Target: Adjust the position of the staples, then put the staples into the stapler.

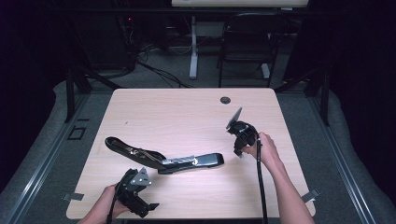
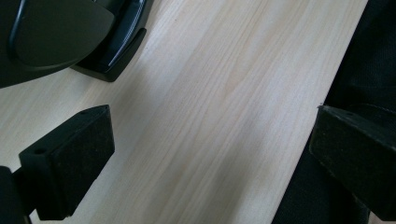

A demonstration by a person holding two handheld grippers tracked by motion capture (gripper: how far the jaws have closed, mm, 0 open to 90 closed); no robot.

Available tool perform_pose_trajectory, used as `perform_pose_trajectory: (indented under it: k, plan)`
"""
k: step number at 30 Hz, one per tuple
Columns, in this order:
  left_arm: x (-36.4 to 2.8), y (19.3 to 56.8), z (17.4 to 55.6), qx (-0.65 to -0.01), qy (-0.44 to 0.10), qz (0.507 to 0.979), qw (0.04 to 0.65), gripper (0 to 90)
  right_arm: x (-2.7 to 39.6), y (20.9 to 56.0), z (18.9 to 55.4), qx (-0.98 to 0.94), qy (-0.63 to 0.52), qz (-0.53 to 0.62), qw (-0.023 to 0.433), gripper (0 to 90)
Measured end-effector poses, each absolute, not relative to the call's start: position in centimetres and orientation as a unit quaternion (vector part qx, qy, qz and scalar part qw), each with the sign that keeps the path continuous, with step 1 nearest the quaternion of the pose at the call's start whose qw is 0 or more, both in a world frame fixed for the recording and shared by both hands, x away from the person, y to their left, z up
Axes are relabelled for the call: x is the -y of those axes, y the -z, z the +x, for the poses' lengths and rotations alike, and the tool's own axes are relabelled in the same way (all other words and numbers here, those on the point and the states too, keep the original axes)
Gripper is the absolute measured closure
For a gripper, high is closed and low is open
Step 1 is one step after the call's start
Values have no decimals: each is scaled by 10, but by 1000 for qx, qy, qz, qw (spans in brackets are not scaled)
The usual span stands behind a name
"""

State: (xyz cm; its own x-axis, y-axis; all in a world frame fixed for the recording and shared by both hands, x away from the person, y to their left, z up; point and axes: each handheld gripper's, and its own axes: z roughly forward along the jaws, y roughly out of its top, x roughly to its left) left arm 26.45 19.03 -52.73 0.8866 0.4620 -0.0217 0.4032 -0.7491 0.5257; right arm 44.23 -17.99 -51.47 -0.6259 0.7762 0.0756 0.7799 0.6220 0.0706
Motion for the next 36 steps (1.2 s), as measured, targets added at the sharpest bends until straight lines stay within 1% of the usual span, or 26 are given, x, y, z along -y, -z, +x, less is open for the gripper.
perform_pose_trajectory:
  k: [6,7,11,36]
  plan:
    - [-191,527,265,-231,-55,933,270,0,177,510,442,907,53,-417,24,784]
    - [-191,527,265,-231,-55,933,270,0,176,510,440,905,63,-421,18,784]
    - [-191,527,265,-231,-54,933,271,0,175,503,440,910,59,-409,21,784]
    - [-192,524,266,-230,-54,931,277,0,154,476,431,936,89,-339,5,784]
